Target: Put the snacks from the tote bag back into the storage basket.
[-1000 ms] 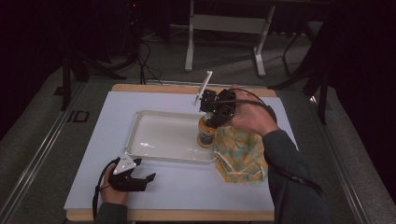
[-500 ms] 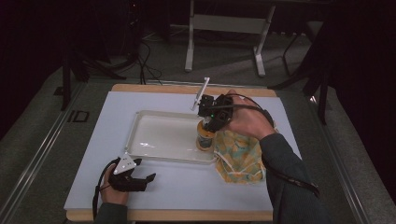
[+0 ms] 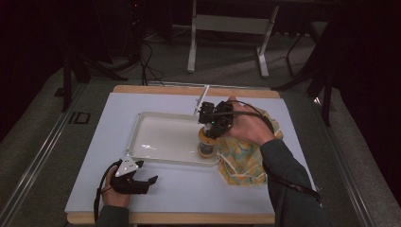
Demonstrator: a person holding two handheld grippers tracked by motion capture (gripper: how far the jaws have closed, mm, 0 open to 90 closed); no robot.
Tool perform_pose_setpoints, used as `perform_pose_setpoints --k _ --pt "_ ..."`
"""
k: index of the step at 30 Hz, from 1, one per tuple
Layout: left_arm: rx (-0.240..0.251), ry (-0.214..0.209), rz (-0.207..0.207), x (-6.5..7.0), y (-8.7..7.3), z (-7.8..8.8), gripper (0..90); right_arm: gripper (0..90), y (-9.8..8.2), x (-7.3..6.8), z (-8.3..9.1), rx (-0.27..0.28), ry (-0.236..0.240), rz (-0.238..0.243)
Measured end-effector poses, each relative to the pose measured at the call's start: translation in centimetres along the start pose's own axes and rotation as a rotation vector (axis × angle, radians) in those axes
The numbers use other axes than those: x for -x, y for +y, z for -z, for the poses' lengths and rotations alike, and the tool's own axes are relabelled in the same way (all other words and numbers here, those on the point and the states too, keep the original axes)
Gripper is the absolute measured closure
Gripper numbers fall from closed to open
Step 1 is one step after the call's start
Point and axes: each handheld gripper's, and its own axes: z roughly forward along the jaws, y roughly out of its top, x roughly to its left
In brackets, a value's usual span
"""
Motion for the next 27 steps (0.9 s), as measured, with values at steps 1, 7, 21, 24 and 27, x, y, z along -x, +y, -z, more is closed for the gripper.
perform_pose_setpoints --k 1,7,21,24,27 --pt "0.000 0.000 0.001 0.0 0.0 0.0 18.7 58.8 0.0 0.0 -0.1 0.001 0.001 -0.002" --pt "0.001 -0.003 0.003 0.0 0.0 0.0 18.8 58.8 -0.1 -0.2 -0.4 0.002 0.001 -0.003" --pt "-0.001 -0.002 0.001 0.0 0.0 0.0 18.8 58.8 -0.5 -0.3 -1.6 -0.008 0.012 -0.001" --pt "-0.001 -0.003 0.002 0.0 0.0 0.0 18.8 58.8 -0.5 -0.4 -1.7 -0.011 0.015 -0.002" --pt "-0.002 -0.004 0.001 0.0 0.0 0.0 18.8 58.8 -0.4 -0.4 -1.8 -0.015 0.018 0.000"
